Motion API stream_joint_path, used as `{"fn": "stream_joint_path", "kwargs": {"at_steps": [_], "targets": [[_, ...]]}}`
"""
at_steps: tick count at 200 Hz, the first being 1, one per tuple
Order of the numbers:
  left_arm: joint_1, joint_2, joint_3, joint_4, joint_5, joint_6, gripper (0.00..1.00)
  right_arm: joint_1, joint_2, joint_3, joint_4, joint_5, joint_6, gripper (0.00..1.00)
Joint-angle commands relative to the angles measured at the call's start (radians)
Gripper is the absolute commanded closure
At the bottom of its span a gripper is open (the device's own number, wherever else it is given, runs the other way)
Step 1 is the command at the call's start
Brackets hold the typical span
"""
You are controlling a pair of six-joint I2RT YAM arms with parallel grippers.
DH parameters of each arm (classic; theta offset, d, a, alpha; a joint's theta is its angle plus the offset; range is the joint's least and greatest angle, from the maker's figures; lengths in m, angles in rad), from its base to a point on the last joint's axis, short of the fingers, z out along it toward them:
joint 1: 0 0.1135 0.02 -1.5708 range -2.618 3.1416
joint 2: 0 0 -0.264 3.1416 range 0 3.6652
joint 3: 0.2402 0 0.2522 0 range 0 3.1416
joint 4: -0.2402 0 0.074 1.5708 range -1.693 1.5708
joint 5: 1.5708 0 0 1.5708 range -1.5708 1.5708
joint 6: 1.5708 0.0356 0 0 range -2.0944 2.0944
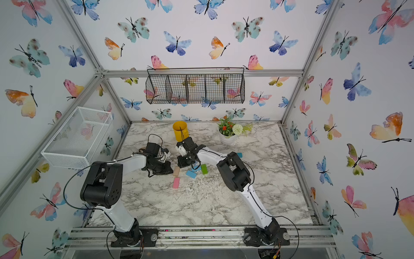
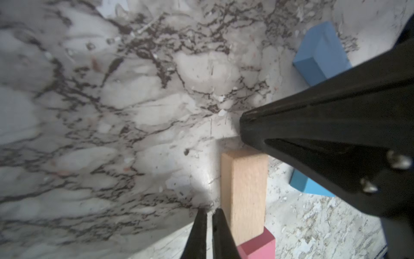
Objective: Assemble the letter c with building blocks
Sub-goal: Assemble the building block at the center of the board.
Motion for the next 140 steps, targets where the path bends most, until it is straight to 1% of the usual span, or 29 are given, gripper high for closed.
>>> {"fn": "stream_joint_path", "kwargs": {"at_steps": [1,12,44,96,103,105,110,140], "targets": [[-0.009,0.018,0.008,0.004,0.057,0.017,0.89,-0.008,-0.011,-0.04,-0.014,-0.006,-0.006,0.97],[-0.012,0.02,0.009,0.003,0.081,0.018,0.89,-0.008,-0.009,-0.042,-0.014,-0.008,-0.006,0.97],[-0.022,0.013,0.002,0.004,0.085,0.02,0.89,-0.008,-0.011,-0.046,-0.015,-0.006,-0.004,0.96],[-0.026,0.014,0.005,-0.008,0.057,0.019,0.89,-0.009,-0.028,-0.069,-0.018,0.001,-0.004,0.97],[-0.026,0.016,0.007,-0.011,0.058,0.017,0.89,-0.01,-0.029,-0.072,-0.018,0.006,-0.004,0.96],[-0.026,0.016,0.008,-0.012,0.031,0.018,0.89,-0.01,-0.029,-0.073,-0.018,0.008,-0.004,0.97],[-0.026,0.016,0.008,-0.016,0.016,0.016,0.89,-0.009,-0.029,-0.074,-0.02,0.014,-0.004,0.97],[-0.026,0.012,0.009,-0.019,0.005,0.013,0.9,-0.019,-0.036,-0.084,-0.032,0.078,0.03,0.97]]}}
